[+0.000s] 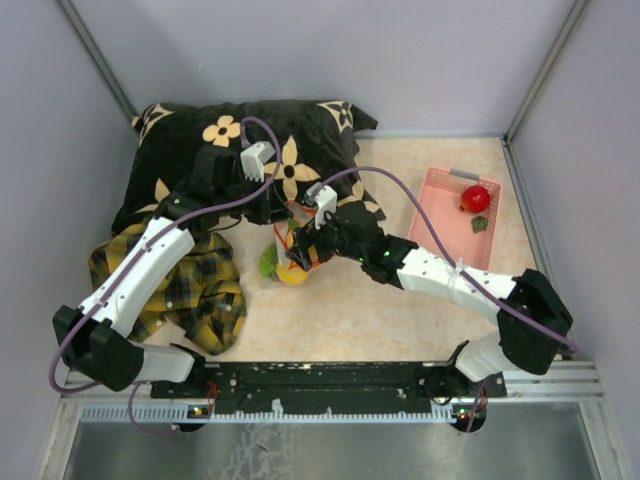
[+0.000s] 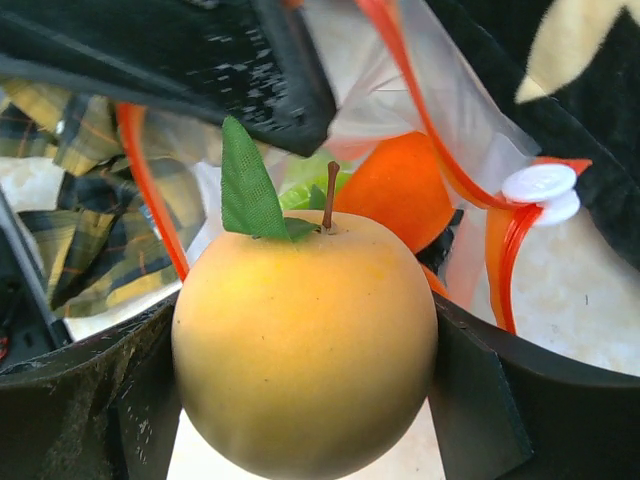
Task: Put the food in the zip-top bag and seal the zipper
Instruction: Place the fake fruit in the zipper food storage bag.
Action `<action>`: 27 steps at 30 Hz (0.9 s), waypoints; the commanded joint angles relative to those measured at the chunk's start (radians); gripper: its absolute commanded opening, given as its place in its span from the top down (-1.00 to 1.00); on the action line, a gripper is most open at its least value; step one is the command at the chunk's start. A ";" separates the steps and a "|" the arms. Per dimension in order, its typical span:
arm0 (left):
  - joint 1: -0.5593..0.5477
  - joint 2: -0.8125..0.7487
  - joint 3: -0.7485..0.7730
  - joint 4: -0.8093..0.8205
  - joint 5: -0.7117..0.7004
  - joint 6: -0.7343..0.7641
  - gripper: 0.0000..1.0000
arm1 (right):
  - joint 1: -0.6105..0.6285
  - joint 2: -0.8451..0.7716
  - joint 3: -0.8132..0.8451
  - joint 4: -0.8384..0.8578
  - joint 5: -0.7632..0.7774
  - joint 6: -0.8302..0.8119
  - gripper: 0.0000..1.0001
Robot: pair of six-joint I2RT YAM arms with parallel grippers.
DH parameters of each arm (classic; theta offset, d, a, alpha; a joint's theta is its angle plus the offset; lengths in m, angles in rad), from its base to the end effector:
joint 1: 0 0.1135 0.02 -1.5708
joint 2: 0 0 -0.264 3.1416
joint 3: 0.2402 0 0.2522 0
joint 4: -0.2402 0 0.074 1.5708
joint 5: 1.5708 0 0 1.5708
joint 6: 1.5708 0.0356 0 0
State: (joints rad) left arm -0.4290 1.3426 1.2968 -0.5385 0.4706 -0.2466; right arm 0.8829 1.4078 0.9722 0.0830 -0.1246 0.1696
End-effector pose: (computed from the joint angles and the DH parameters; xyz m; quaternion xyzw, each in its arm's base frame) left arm 0.2624 -0.1378 0.3611 0.1879 0.8429 -0.3463 0.3664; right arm 0.2043 0.2556 0.2873 -0.3192 0.7546 0.3310 0.4681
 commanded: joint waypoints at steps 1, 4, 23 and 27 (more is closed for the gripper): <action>0.006 -0.016 -0.003 0.061 0.053 -0.002 1.00 | 0.007 0.034 0.051 -0.009 0.127 0.025 -0.30; 0.004 -0.012 -0.003 0.063 0.071 -0.002 1.00 | 0.007 0.035 0.033 0.085 0.150 0.054 -0.31; -0.010 -0.001 -0.007 0.069 0.091 -0.011 1.00 | -0.033 0.056 0.075 0.127 0.099 0.105 -0.65; -0.010 0.004 -0.007 0.069 0.100 -0.015 1.00 | -0.038 0.051 0.111 0.033 0.174 0.114 -0.68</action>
State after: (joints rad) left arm -0.4305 1.3483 1.2911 -0.5110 0.5163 -0.2478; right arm 0.8593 1.4605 0.9981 0.1532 -0.0429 0.2672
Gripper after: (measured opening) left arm 0.008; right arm 0.830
